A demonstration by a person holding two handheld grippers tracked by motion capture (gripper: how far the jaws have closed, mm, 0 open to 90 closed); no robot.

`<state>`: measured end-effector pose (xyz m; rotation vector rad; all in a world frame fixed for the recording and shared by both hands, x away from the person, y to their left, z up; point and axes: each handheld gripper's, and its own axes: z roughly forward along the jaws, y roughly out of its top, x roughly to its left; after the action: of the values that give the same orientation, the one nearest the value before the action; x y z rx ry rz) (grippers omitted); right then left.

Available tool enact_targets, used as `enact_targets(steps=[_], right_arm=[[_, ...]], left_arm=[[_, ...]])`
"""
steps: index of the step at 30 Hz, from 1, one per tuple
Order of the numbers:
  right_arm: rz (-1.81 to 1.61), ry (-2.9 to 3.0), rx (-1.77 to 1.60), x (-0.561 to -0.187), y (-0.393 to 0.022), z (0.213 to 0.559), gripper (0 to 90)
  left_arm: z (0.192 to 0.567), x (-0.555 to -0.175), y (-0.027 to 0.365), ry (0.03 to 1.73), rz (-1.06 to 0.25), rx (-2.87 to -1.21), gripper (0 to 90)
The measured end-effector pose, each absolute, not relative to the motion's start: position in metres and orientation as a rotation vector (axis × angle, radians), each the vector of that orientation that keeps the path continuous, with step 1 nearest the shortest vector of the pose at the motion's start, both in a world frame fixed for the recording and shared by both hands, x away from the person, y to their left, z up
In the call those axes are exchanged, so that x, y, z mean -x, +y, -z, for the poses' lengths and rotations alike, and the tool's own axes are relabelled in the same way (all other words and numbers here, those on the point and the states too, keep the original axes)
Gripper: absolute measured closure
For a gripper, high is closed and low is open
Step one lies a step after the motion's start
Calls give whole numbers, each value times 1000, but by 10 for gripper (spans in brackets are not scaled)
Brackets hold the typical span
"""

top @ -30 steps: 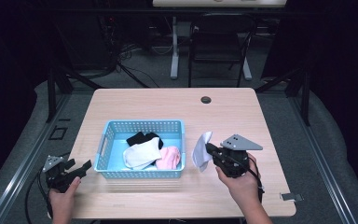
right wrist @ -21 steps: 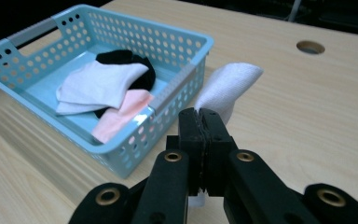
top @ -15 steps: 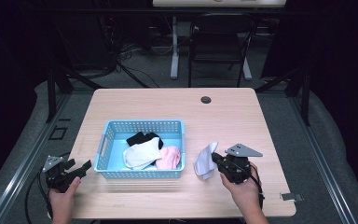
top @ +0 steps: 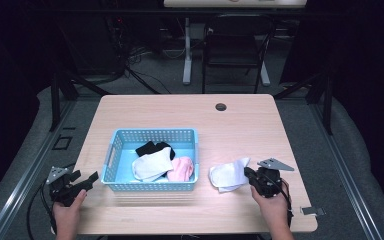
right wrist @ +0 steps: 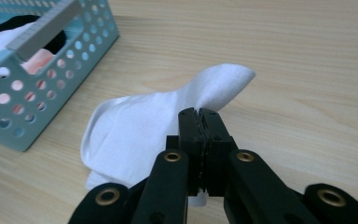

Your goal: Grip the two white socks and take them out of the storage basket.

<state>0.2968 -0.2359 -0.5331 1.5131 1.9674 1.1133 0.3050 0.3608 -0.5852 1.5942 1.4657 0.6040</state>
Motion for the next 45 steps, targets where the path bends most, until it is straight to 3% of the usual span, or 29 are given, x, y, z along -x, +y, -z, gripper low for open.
enact_targets(steps=[10,15,18,28,45], right_arm=[[-1088,1947,-1593,-300,-246,546,871],[-1109,1897,-1544,-297,-246,545,665],[-1117,1886,-1529,-296,-244,544,627],[-1144,1971,-1443,-296,-219,529,566],[-1142,2210,-1251,-331,-132,474,545]], left_arm=[[585,-305,360,1461,-607,-1589,234],[586,-305,360,1461,-606,-1590,234],[585,-305,361,1464,-602,-1594,234],[585,-305,362,1468,-601,-1591,234],[585,-304,363,1469,-600,-1580,234]])
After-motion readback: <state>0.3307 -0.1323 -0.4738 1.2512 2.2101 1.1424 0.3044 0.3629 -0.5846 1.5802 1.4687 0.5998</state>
